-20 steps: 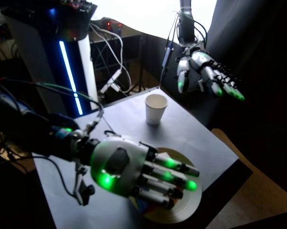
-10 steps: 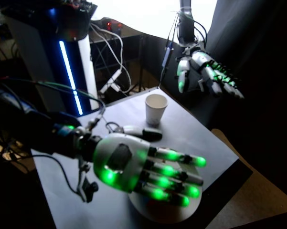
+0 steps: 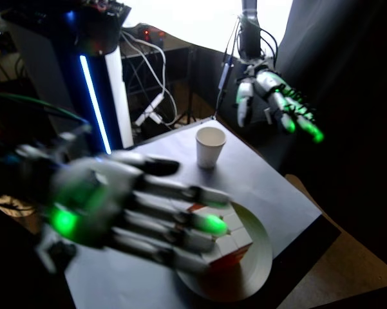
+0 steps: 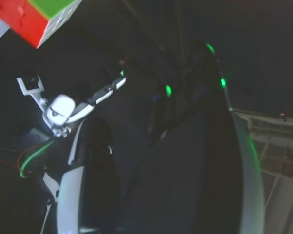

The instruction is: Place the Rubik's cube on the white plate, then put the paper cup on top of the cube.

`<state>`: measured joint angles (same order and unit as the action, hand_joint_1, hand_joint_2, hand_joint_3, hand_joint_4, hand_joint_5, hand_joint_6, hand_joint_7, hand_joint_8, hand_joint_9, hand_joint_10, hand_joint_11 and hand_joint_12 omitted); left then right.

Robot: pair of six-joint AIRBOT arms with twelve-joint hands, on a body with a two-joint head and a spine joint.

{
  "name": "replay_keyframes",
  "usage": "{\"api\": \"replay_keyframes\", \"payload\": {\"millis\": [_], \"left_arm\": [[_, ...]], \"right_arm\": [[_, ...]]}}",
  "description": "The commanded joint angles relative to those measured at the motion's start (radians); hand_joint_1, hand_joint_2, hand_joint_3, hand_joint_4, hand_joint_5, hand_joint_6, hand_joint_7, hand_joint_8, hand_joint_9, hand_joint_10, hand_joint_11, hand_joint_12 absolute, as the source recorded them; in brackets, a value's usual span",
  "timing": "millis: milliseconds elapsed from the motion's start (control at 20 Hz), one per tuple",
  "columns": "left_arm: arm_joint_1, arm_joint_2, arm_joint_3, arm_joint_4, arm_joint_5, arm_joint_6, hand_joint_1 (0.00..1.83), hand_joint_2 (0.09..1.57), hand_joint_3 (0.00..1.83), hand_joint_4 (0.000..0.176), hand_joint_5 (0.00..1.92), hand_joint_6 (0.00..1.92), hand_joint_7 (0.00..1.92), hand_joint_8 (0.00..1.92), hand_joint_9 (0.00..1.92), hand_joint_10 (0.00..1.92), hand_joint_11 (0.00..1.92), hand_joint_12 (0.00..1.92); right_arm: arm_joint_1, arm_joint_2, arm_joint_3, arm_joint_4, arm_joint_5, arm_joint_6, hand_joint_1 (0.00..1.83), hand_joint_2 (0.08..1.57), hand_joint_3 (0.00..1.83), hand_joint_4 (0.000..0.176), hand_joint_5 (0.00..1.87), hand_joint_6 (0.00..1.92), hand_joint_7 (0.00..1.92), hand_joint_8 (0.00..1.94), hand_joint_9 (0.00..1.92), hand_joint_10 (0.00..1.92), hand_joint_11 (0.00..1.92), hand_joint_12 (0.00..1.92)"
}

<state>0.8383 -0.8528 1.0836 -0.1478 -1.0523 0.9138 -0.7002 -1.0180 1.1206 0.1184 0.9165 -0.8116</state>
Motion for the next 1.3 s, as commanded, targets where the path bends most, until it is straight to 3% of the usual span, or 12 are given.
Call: {"api": "replay_keyframes", "payload": {"millis": [0,100,150,250,400,500,600,800,850,1000,1050,1250], "left_arm": [[-0.006,0.010,0.001,-0.014,-0.129,-0.003,0.42,1.30,0.00,0.048,0.10,0.00,0.02,0.00,0.00,0.00,0.00,0.14],[0.008,0.029,-0.012,-0.011,-0.131,-0.003,0.48,1.27,0.00,0.085,0.09,0.00,0.03,0.01,0.00,0.00,0.00,0.15],[0.016,0.039,-0.020,-0.008,-0.136,-0.003,0.49,1.26,0.00,0.095,0.07,0.00,0.02,0.00,0.00,0.00,0.00,0.15],[0.032,0.053,-0.035,0.003,-0.145,-0.003,0.45,1.23,0.00,0.067,0.06,0.00,0.02,0.00,0.00,0.00,0.00,0.21],[0.065,0.074,-0.047,0.022,-0.149,-0.039,0.46,1.17,0.00,0.104,0.03,0.00,0.00,0.00,0.00,0.00,0.00,0.22],[0.108,0.104,-0.064,0.054,-0.152,-0.092,0.46,1.11,0.00,0.076,0.03,0.00,0.03,0.00,0.03,0.01,0.00,0.37],[0.132,0.131,-0.088,0.076,-0.149,-0.094,0.50,1.06,0.00,0.116,0.05,0.00,0.05,0.00,0.04,0.00,0.00,0.62],[0.154,0.163,-0.104,0.146,-0.108,-0.161,0.59,1.00,0.00,0.120,0.02,0.00,0.12,0.00,0.13,0.01,0.00,0.94],[0.154,0.165,-0.105,0.173,-0.084,-0.179,0.57,0.98,0.00,0.137,0.00,0.00,0.10,0.00,0.11,0.01,0.00,0.84],[0.154,0.164,-0.113,0.235,-0.021,-0.203,0.56,1.03,0.00,0.110,0.00,0.00,0.01,0.00,0.00,0.00,0.00,0.17],[0.154,0.160,-0.113,0.258,0.000,-0.218,0.61,1.02,0.00,0.168,0.00,0.00,0.00,0.00,0.00,0.00,0.00,0.01],[0.151,0.130,-0.108,0.334,0.084,-0.265,0.72,1.02,0.00,0.120,0.00,0.00,0.02,0.01,0.00,0.00,0.00,0.00]], "right_arm": [[-0.003,0.017,-0.016,-0.007,0.149,0.005,0.52,1.17,0.00,0.000,0.15,0.22,0.27,0.03,0.04,0.94,0.00,1.49],[-0.046,0.072,-0.068,-0.032,0.174,0.005,0.72,1.23,0.00,0.000,0.01,0.85,0.23,0.31,0.02,1.17,0.00,1.62],[-0.066,0.096,-0.089,-0.040,0.191,0.005,0.79,1.24,0.00,0.000,0.02,1.07,0.17,0.82,0.10,1.21,0.00,1.69],[-0.115,0.135,-0.128,-0.050,0.222,0.005,0.81,1.25,0.00,0.000,0.10,1.14,0.19,1.17,0.18,1.49,0.09,1.85],[-0.175,0.170,-0.163,-0.050,0.251,0.005,0.70,1.29,0.01,0.000,0.11,1.16,0.38,1.55,0.32,1.36,0.00,1.70],[-0.224,0.199,-0.192,-0.048,0.270,0.005,0.79,1.27,0.00,0.000,0.12,1.23,0.27,1.46,0.23,1.43,0.00,1.71],[-0.246,0.207,-0.204,-0.044,0.270,0.005,0.80,1.26,0.00,0.000,0.08,1.29,0.21,1.30,0.23,1.46,0.09,1.75],[-0.272,0.207,-0.206,-0.028,0.270,0.005,0.69,1.30,0.01,0.000,0.00,1.24,0.24,1.44,0.26,1.48,0.00,1.69],[-0.274,0.207,-0.206,-0.027,0.270,0.005,0.69,1.30,0.01,0.000,0.00,1.23,0.24,1.34,0.27,1.47,0.00,1.67],[-0.277,0.200,-0.203,-0.022,0.270,0.005,0.74,1.25,0.00,0.000,0.02,1.28,0.22,1.33,0.26,1.53,0.04,1.86],[-0.278,0.199,-0.203,-0.020,0.270,0.005,0.71,1.29,0.01,0.000,0.00,1.27,0.26,1.43,0.30,1.52,0.06,1.84],[-0.282,0.192,-0.198,-0.017,0.269,0.005,0.87,1.26,0.00,0.000,0.04,1.33,0.20,1.35,0.29,1.63,0.14,1.91]]}}
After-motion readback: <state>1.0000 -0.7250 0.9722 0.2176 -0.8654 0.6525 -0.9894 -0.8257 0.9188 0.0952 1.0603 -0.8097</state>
